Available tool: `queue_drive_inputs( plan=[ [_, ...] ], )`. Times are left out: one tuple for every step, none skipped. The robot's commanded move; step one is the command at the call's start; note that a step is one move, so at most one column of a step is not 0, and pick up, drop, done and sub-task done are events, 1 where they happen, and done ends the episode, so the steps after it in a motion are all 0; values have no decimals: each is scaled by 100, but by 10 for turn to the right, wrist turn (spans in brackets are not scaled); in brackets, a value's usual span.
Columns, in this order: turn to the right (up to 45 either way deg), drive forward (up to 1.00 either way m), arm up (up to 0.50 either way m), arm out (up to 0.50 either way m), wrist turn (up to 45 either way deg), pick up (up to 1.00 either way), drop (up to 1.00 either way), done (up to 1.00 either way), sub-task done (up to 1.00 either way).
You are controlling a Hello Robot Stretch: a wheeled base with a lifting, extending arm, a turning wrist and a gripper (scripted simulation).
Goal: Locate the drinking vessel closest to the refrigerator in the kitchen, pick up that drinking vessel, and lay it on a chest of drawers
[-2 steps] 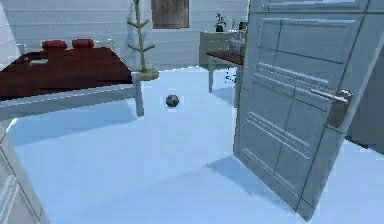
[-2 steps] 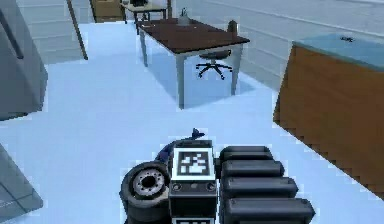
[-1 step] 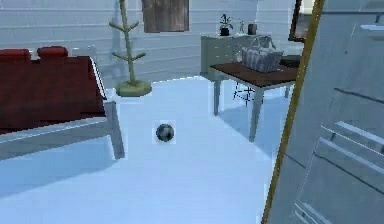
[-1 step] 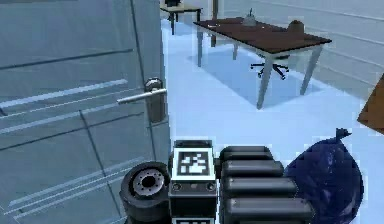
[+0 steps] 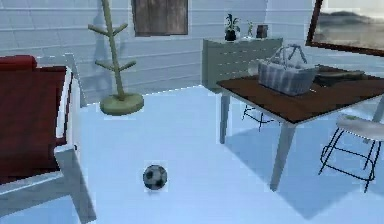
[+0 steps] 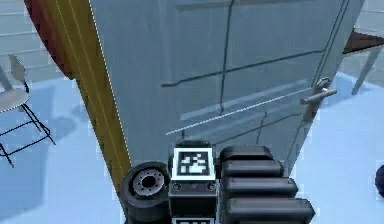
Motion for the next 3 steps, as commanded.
queue_drive_inputs(
  plan=[
    [30,0,0,0,0,0,0,0,0],
    [0,100,0,0,0,0,0,0,0],
    [30,0,0,0,0,0,0,0,0]
  ],
)
